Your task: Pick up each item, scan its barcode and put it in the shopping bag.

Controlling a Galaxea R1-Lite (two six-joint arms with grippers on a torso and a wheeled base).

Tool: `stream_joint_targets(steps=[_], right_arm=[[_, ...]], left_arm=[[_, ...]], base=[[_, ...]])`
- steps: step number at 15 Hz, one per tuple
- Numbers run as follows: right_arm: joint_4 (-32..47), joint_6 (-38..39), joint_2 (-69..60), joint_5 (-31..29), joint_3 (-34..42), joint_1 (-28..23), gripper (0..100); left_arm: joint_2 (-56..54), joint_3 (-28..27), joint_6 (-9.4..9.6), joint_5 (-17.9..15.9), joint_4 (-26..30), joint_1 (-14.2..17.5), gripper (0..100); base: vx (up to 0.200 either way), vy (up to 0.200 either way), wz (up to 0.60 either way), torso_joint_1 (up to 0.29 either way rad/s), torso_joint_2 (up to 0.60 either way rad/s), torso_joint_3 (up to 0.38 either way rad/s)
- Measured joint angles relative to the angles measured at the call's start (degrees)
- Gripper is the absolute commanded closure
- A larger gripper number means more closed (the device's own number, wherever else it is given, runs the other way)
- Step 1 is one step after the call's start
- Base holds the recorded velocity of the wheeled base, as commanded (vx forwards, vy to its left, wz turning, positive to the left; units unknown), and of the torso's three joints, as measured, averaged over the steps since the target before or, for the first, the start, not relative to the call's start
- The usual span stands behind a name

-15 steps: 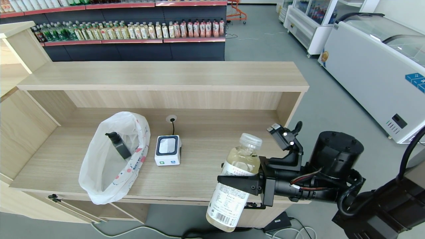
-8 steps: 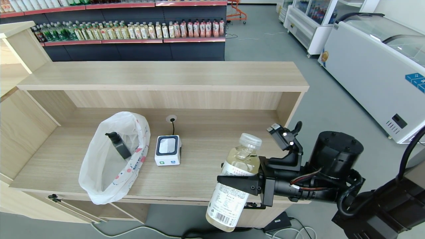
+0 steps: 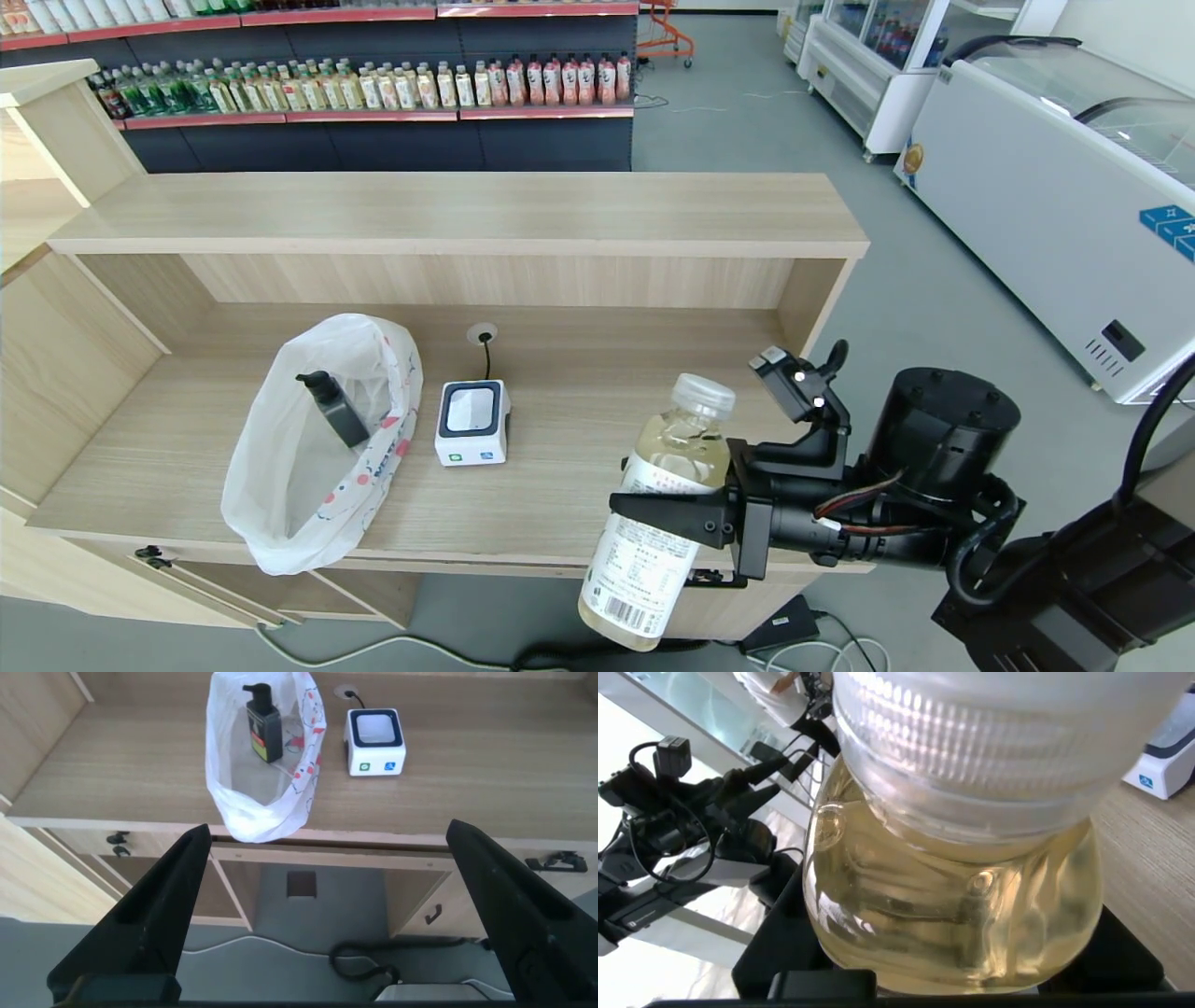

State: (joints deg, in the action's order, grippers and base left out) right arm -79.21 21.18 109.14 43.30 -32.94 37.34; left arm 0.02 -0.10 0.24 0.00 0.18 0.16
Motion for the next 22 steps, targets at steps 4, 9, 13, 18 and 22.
stream_joint_targets(steps=[4, 9, 13, 18, 22], right_arm=[[0.0, -0.1, 0.0, 0.0, -0.1, 0.0, 100], [0.1, -0.9, -0.3, -0.1, 0.2, -0.5, 100], [4.8, -10.2, -3.5, -0.6, 1.2, -13.2, 100], [25.4, -58.9, -10.7, -22.2, 0.8, -30.7, 100], [16.9, -72.8, -13.9, -25.5, 0.6, -29.7, 100]], left_arm=[[0.0, 0.0, -0.02, 0.0, 0.0, 0.0, 0], [0.0, 0.0, -0.04, 0.0, 0.0, 0.0, 0], [0.0, 0.0, -0.02, 0.0, 0.0, 0.0, 0], [0.0, 0.0, -0.02, 0.0, 0.0, 0.0, 0], [0.0, 0.0, -0.04, 0.0, 0.0, 0.0, 0]], base=[[0.000, 0.000, 0.00, 0.000, 0.00, 0.000], [0.000, 0.000, 0.00, 0.000, 0.00, 0.000], [0.000, 0.000, 0.00, 0.000, 0.00, 0.000], [0.000, 0.000, 0.00, 0.000, 0.00, 0.000], [0.000, 0.000, 0.00, 0.000, 0.00, 0.000]])
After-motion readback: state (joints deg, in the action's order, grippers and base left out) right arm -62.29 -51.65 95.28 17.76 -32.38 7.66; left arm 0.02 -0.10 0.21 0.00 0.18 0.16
